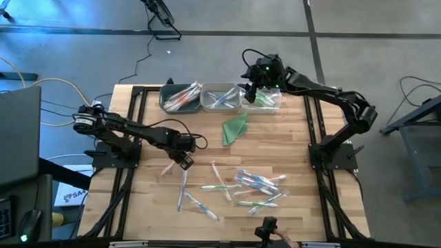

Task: Pick & Place Toothbrushes
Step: Put the orange toothbrush into the dark blue bin

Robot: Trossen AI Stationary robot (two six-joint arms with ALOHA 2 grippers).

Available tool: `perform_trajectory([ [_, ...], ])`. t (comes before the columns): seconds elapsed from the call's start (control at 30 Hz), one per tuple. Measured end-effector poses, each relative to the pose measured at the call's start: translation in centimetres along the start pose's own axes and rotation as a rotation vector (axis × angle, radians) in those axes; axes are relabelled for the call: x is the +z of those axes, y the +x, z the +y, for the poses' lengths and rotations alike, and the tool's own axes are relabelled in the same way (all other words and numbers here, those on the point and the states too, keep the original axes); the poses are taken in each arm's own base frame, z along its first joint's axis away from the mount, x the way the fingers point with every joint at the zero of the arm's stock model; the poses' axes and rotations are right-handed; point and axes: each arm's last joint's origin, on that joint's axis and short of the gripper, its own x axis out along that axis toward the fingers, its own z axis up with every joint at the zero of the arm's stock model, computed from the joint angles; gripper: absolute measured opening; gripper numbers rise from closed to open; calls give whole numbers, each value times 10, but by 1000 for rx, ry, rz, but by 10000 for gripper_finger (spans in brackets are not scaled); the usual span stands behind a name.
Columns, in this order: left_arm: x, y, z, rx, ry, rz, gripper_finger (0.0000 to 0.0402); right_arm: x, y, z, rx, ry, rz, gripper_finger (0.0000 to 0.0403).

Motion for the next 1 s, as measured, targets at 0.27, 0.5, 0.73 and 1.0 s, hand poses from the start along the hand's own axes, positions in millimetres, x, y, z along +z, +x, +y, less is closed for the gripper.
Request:
perform_trajectory([
  [0.27, 1, 0, -1, -18, -26, -3, 16, 0, 0, 0, 0, 0, 0, 188],
  [0.5, 0, 0, -1, -19, -26, 5, 9, 0, 0, 0, 0, 0, 0, 188],
  [0.73, 0, -1, -1, -13, -21, 16, 10, 0, 0, 0, 0, 0, 0, 188],
  [1.0, -4, -20, 3, 19, -19, 38, 9, 0, 0, 0, -4, -1, 0, 188],
])
